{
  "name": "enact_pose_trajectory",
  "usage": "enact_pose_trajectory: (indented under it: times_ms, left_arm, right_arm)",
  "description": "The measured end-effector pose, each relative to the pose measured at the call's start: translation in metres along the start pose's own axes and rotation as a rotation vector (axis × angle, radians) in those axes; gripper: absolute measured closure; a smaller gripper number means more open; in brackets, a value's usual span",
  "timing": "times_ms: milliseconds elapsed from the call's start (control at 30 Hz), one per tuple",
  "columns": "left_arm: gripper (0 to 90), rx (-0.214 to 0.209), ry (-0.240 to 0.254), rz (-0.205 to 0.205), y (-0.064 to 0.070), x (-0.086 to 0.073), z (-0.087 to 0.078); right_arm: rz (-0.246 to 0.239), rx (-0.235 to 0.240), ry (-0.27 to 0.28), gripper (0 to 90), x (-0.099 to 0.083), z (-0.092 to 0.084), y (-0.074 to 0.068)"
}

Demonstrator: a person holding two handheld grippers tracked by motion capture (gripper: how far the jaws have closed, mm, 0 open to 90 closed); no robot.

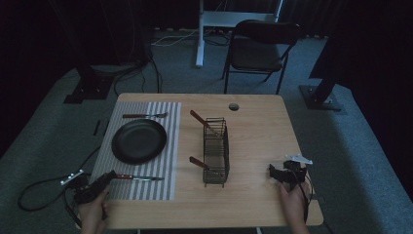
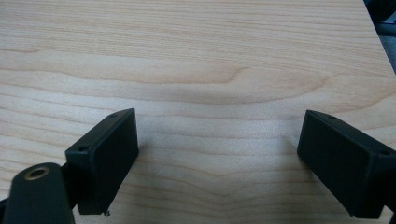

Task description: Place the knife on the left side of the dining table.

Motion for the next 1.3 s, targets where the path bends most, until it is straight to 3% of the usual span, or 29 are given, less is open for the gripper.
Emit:
enact_pose_trajectory:
  times_ms: [167, 267, 367, 400, 567, 667, 833, 1000, 1033, 1067, 1167, 1233, 1300]
  left_arm:
    - [50.9, 0.042, -0.011, 0.058, -0.002, -0.002, 0.004]
    - [50.4, 0.103, -0.019, 0.153, -0.002, -0.002, 0.005]
    - [49.5, 0.126, -0.028, 0.192, -0.001, -0.002, 0.006]
    - [48.1, 0.157, -0.026, 0.239, -0.001, -0.002, 0.007]
    - [43.9, 0.202, -0.020, 0.314, 0.002, -0.001, 0.007]
    - [43.7, 0.213, 0.009, 0.336, 0.005, 0.003, 0.001]
    - [39.6, 0.182, 0.007, 0.369, 0.013, -0.001, -0.005]
    - [25.7, 0.151, -0.028, 0.358, 0.021, -0.009, -0.009]
    - [17.0, 0.154, -0.046, 0.359, 0.021, -0.012, -0.009]
    - [14.7, 0.154, -0.046, 0.359, 0.021, -0.012, -0.009]
    - [10.7, 0.176, -0.061, 0.404, 0.023, -0.018, -0.012]
    - [0.3, 0.175, -0.075, 0.411, 0.023, -0.021, -0.012]
    - [0.3, 0.168, -0.086, 0.415, 0.023, -0.024, -0.012]
  right_arm:
    - [0.000, 0.000, 0.000, 11.4, 0.000, 0.000, 0.000]
    - [0.000, 0.000, 0.000, 11.5, 0.000, 0.000, 0.000]
    - [0.000, 0.000, 0.000, 11.4, 0.000, 0.000, 0.000]
    - [0.000, 0.000, 0.000, 11.4, 0.000, 0.000, 0.000]
    - [0.000, 0.000, 0.000, 11.4, 0.000, 0.000, 0.000]
    - [0.000, 0.000, 0.000, 11.4, 0.000, 0.000, 0.000]
    - [0.000, 0.000, 0.000, 11.4, 0.000, 0.000, 0.000]
    - [0.000, 0.000, 0.000, 11.4, 0.000, 0.000, 0.000]
    - [0.000, 0.000, 0.000, 11.4, 0.000, 0.000, 0.000]
    - [0.000, 0.000, 0.000, 11.4, 0.000, 0.000, 0.000]
    - [0.000, 0.000, 0.000, 11.4, 0.000, 0.000, 0.000]
    - [0.000, 0.000, 0.000, 11.4, 0.000, 0.000, 0.000]
    - [0.000, 0.000, 0.000, 11.4, 0.000, 0.000, 0.000]
Point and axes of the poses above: each handheld gripper's, and its own axes: z roughly forward along the jaws, x roughly out of its top, y roughly to its right, the point moved 8 cm from there along z, roughly forward along the jaws, and after that the axes turned 1 degree about -z, right-handed, at the moved point
